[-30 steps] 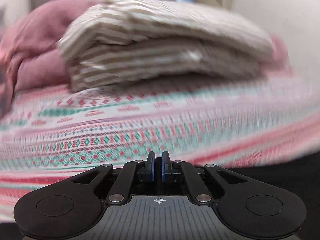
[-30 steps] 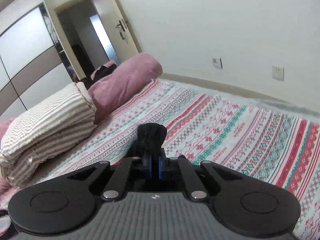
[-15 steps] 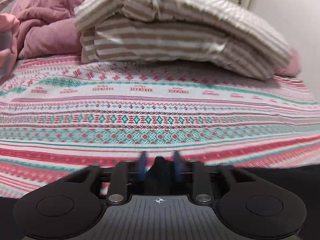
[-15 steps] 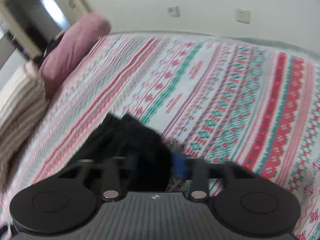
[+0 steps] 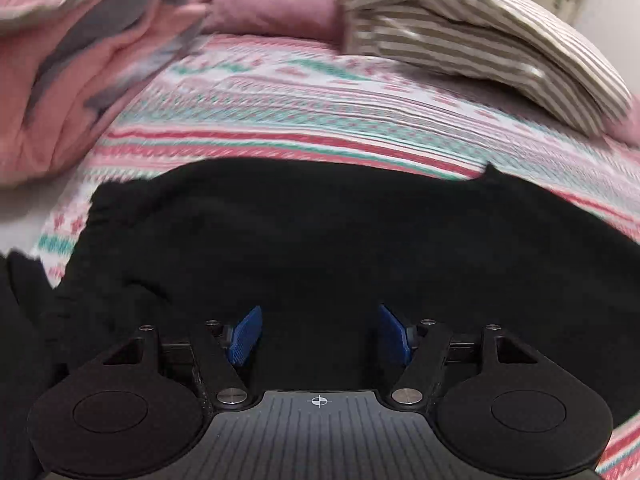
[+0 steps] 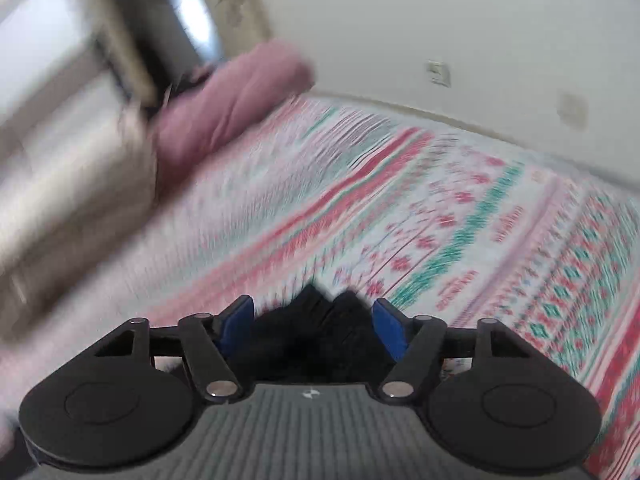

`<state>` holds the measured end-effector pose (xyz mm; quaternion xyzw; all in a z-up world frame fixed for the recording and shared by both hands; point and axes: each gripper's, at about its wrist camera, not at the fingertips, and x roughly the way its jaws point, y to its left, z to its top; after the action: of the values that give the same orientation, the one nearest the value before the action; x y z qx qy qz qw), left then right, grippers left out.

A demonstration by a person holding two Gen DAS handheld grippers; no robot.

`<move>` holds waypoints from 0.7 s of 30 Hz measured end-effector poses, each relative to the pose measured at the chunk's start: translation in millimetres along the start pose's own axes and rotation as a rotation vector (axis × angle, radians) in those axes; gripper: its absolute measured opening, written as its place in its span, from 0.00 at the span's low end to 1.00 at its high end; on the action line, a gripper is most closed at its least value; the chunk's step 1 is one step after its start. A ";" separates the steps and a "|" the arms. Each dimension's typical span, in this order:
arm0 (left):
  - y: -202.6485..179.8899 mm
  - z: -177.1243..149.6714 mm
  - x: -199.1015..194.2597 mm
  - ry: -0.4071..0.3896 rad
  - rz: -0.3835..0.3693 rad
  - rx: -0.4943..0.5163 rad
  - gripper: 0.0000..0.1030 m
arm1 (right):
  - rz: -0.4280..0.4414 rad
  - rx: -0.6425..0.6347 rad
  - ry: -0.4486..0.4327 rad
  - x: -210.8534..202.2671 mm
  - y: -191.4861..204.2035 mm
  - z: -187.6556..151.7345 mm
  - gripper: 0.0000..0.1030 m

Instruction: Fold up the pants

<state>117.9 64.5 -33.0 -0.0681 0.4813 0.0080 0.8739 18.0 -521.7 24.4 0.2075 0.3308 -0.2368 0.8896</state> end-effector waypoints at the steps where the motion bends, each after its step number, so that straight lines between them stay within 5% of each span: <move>1: 4.6 1.8 2.8 0.005 0.005 -0.010 0.62 | -0.053 -0.090 0.013 7.9 14.1 -6.4 0.93; 3: 10.4 5.4 10.2 0.015 0.011 -0.031 0.58 | -0.141 -0.255 0.038 18.7 38.7 -16.8 0.44; 9: 13.7 6.3 11.3 0.034 0.024 -0.039 0.57 | -0.218 -0.215 -0.045 -1.9 37.7 -0.6 0.43; 12: 23.6 4.9 5.8 0.040 0.041 -0.067 0.46 | -0.314 -0.185 -0.125 -15.4 33.2 3.4 0.45; 15: 33.8 4.4 4.4 0.056 0.026 -0.111 0.46 | -0.461 -0.173 -0.013 17.0 11.7 -9.2 0.45; 17: 35.2 4.2 4.1 0.058 0.021 -0.116 0.46 | -0.397 -0.092 0.061 26.3 -7.9 -13.7 0.46; 19: 33.7 4.4 3.8 0.057 0.023 -0.111 0.46 | -0.363 -0.073 0.023 15.1 -12.3 -7.9 0.47; 21: 32.8 4.0 1.5 0.055 0.027 -0.113 0.46 | -0.294 -0.023 -0.031 -6.0 -16.1 -0.5 0.67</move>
<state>119.5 97.4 -35.8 -0.1113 0.5048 0.0451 0.8548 4.7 -532.7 24.7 0.1428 0.3467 -0.3637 0.8527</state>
